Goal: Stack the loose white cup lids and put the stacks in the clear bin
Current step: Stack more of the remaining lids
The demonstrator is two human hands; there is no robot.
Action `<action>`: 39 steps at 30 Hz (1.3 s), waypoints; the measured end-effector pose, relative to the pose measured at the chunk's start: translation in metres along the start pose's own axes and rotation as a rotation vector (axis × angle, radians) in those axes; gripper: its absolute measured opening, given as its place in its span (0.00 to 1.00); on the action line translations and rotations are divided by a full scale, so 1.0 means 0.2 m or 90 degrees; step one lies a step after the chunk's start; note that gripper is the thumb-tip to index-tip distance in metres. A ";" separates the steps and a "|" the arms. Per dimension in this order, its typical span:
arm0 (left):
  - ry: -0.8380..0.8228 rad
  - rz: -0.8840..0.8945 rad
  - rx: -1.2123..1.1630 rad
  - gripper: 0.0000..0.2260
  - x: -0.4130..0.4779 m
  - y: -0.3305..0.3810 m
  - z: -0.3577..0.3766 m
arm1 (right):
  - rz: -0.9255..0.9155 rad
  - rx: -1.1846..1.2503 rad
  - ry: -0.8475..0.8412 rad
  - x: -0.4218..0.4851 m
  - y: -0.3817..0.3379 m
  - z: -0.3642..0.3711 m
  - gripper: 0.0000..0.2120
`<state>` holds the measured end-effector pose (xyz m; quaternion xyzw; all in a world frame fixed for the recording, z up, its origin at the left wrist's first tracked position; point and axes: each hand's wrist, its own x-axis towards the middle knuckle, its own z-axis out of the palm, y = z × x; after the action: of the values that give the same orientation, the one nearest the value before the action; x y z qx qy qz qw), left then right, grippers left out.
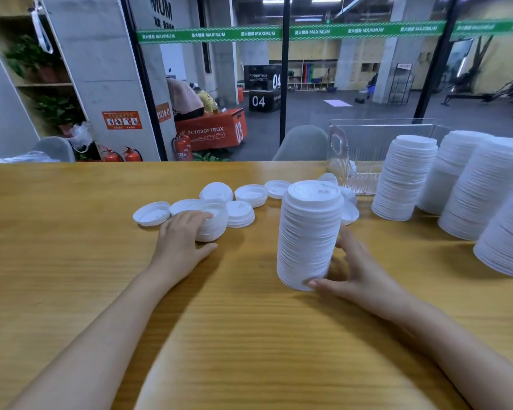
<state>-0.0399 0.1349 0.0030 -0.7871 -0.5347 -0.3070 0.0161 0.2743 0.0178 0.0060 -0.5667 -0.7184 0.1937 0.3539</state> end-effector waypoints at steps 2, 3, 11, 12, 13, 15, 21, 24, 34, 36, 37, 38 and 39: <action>0.026 0.010 0.015 0.24 0.00 0.01 0.01 | 0.000 0.001 -0.003 0.00 0.00 0.00 0.52; 0.042 0.010 0.023 0.23 0.00 0.02 0.01 | 0.000 0.001 -0.002 0.00 0.00 0.00 0.52; -0.025 -0.257 -0.592 0.20 -0.01 0.21 -0.11 | -0.009 -0.005 -0.003 0.00 0.01 0.00 0.49; -0.049 -0.284 -0.606 0.21 -0.01 0.21 -0.10 | -0.009 -0.003 -0.002 0.00 0.01 0.00 0.48; -0.057 -0.291 -0.577 0.23 -0.02 0.20 -0.09 | -0.007 -0.001 -0.004 0.00 0.01 0.00 0.47; -0.025 -0.265 -0.442 0.23 -0.03 0.18 -0.07 | -0.005 0.005 -0.010 0.00 0.01 0.00 0.46; -0.045 -0.081 -0.438 0.09 -0.06 0.21 -0.13 | 0.001 0.017 -0.013 -0.01 0.00 -0.01 0.46; -0.145 -0.008 -0.460 0.21 -0.08 0.23 -0.16 | 0.003 0.010 -0.008 -0.01 0.00 -0.01 0.47; -0.372 0.110 -0.228 0.39 -0.13 0.20 -0.20 | -0.005 0.013 -0.015 -0.02 -0.01 -0.02 0.47; -0.325 0.090 -0.242 0.38 -0.13 0.19 -0.18 | -0.007 0.011 -0.012 -0.02 -0.01 -0.02 0.47; -0.294 0.074 -0.262 0.39 -0.13 0.19 -0.17 | -0.007 0.009 -0.009 -0.02 -0.01 -0.02 0.47; -0.263 0.053 -0.290 0.39 -0.12 0.19 -0.16 | -0.007 0.008 -0.007 -0.02 -0.01 -0.02 0.47; -0.237 0.026 -0.317 0.40 -0.12 0.20 -0.16 | -0.005 0.010 -0.006 -0.02 -0.01 -0.02 0.47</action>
<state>-0.0264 0.0865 0.0281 -0.8199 -0.4211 -0.2789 -0.2693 0.2769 0.0123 0.0091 -0.5602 -0.7209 0.2006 0.3553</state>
